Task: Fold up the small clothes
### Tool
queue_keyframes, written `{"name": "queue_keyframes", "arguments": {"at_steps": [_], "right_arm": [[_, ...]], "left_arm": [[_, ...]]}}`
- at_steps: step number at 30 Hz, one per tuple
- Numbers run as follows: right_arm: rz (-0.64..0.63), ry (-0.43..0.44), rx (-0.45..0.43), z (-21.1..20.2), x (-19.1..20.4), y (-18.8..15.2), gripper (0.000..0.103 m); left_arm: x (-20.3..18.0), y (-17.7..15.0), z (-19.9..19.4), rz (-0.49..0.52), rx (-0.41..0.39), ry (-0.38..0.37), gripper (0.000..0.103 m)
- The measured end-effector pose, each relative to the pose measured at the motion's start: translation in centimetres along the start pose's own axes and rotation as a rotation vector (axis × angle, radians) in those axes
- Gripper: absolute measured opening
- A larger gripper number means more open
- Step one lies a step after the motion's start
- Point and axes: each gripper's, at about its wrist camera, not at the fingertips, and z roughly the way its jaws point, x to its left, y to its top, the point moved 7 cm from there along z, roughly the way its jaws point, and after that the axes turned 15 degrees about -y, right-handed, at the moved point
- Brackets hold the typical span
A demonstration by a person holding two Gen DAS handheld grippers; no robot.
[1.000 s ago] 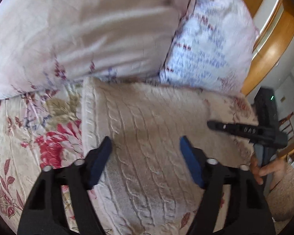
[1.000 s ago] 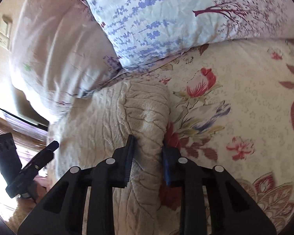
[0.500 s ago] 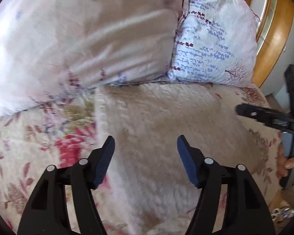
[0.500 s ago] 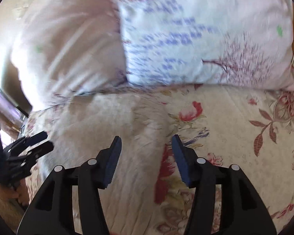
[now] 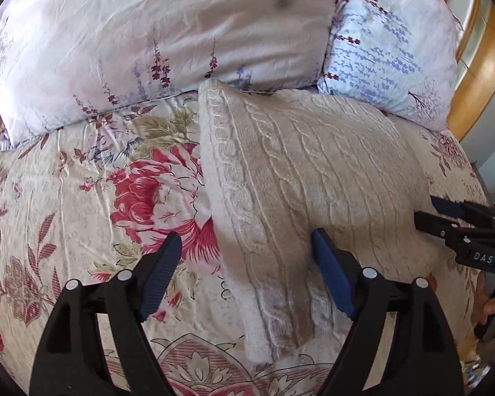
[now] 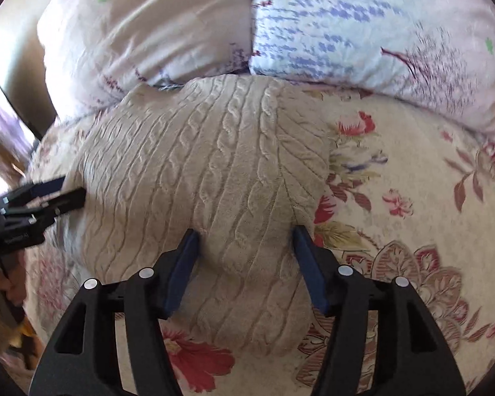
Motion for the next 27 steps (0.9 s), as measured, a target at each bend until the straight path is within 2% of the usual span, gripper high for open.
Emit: {"name": "queue_keyframes", "arguments": {"at_steps": [2,4,5,8,10,15,19,27], "right_arm": [[0.006,-0.01,-0.005,-0.8,-0.1,0.2,0.065],[0.02,-0.031,-0.042,-2.4,-0.3,0.0,0.091],[0.037,-0.045,-0.072,-3.4,-0.6,0.0,0.094],[0.076,-0.096,-0.161,-5.9,-1.5,-0.4,0.1],[0.085,-0.156,-0.193,-6.8,-1.9,-0.7,0.102],[0.099,-0.271,-0.232,-8.3,-2.2,-1.7,0.102],[0.106,-0.238,-0.159,-7.2,-1.5,-2.9,0.102],[0.039,-0.258,-0.077,-5.1,0.4,-6.4,0.102]], "left_arm": [[-0.3,-0.1,-1.1,-0.006,-0.028,0.013,0.081],[-0.9,-0.5,-2.3,0.022,-0.061,0.018,0.08],[-1.1,-0.8,-3.1,0.041,-0.079,0.024,0.081],[-1.4,-2.0,-5.3,0.069,-0.144,0.075,0.094],[-1.7,-2.7,-6.4,0.074,-0.176,0.095,0.099],[-1.9,-4.6,-7.3,0.033,-0.195,0.119,0.101],[-1.9,-6.1,-6.4,-0.006,-0.144,0.132,0.101],[-2.4,-8.7,-4.2,-0.011,-0.059,0.183,0.101]]}}
